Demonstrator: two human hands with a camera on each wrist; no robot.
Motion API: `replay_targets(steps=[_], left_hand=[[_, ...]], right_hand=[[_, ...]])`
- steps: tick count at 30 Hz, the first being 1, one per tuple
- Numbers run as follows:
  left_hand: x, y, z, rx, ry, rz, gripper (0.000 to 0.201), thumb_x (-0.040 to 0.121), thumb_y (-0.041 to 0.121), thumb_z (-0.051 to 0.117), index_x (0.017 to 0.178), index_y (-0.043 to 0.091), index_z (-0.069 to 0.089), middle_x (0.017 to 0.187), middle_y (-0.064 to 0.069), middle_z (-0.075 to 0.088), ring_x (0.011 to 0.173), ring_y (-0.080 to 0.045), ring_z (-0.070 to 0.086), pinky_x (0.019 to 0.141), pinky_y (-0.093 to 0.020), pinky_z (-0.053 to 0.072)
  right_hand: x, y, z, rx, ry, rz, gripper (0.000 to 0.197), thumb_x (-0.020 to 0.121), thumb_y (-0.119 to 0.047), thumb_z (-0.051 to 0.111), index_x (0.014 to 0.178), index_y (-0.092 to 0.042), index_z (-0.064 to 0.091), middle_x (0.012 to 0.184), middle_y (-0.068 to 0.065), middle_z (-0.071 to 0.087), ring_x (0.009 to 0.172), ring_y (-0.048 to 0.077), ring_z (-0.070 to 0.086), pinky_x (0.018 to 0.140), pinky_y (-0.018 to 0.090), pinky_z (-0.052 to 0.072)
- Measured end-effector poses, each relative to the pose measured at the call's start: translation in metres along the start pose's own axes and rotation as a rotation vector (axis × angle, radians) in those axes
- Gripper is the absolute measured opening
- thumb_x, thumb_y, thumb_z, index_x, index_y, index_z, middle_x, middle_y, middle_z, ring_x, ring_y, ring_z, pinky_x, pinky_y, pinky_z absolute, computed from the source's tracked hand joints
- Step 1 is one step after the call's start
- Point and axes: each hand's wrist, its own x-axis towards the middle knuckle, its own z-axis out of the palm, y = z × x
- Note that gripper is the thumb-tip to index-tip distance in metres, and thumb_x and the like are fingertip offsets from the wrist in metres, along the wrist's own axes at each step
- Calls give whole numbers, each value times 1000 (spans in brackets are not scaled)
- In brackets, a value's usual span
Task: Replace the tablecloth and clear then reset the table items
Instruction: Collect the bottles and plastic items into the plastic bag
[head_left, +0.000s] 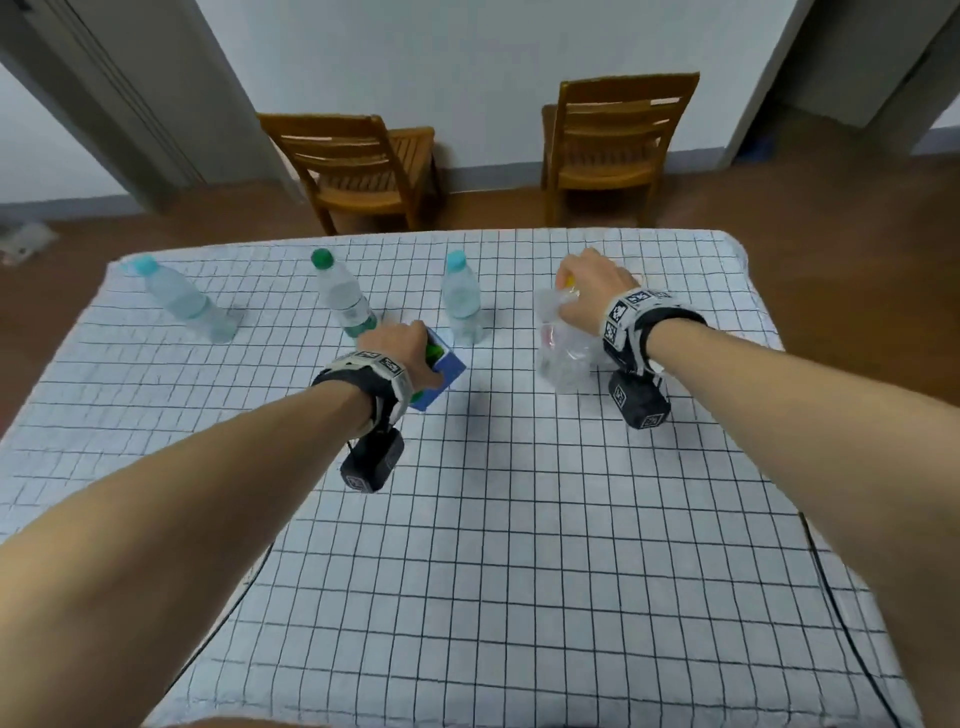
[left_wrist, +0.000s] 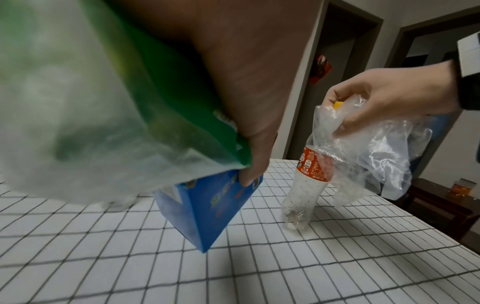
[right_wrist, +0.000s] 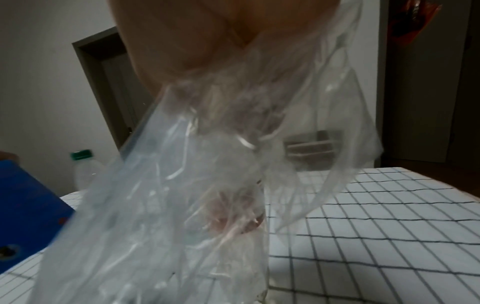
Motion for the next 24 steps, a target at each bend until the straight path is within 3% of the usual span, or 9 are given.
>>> replay_targets(steps=[3,7,9,11,15,24], left_hand=[[-32,-42,21,-45,-11,-16,46,74,50,70,98,21,43,91,-1,52,80,-23,49,66,-31,40],[-78,-118,61,-90,-24,-46,55,74,53,71,110,18,49,97,-3,59,82,-24,52,67,-32,40],[-108,-162,82,-114,-29,-68,56,76,52,70,113,17,49,100,-4,59,87,-27,56,67,-33,40],[-137,-210,103,-143,-19,-108,54,76,51,71,112,17,50,100,-5,61,87,-27,57,66,-33,41],[-206,-306,140,-208,-50,-231,49,76,50,72,100,19,45,87,0,54,76,-25,52,64,-32,42],[-341,-496,202,-298,-108,-554,48,77,51,69,99,17,45,80,-1,54,72,-24,56,57,-31,44]], right_hand=[[-22,-50,23,8,-31,-32,26,80,-17,64,98,-31,52,110,-5,46,94,18,52,80,31,43],[-56,-131,65,11,-14,-80,24,79,-18,65,96,-29,51,105,-5,46,88,17,53,70,28,42],[-70,-178,88,7,-27,-115,24,78,-19,65,96,-28,51,105,-3,48,89,19,54,73,31,45],[-80,-228,110,-6,-49,-161,23,78,-20,64,95,-28,52,105,-2,49,91,20,52,78,31,43],[-98,-335,159,8,-106,-289,26,77,-23,64,100,-26,54,105,-4,47,90,18,51,76,31,42],[-115,-569,260,44,-233,-607,26,77,-19,62,101,-26,54,105,-6,45,88,17,50,69,27,34]])
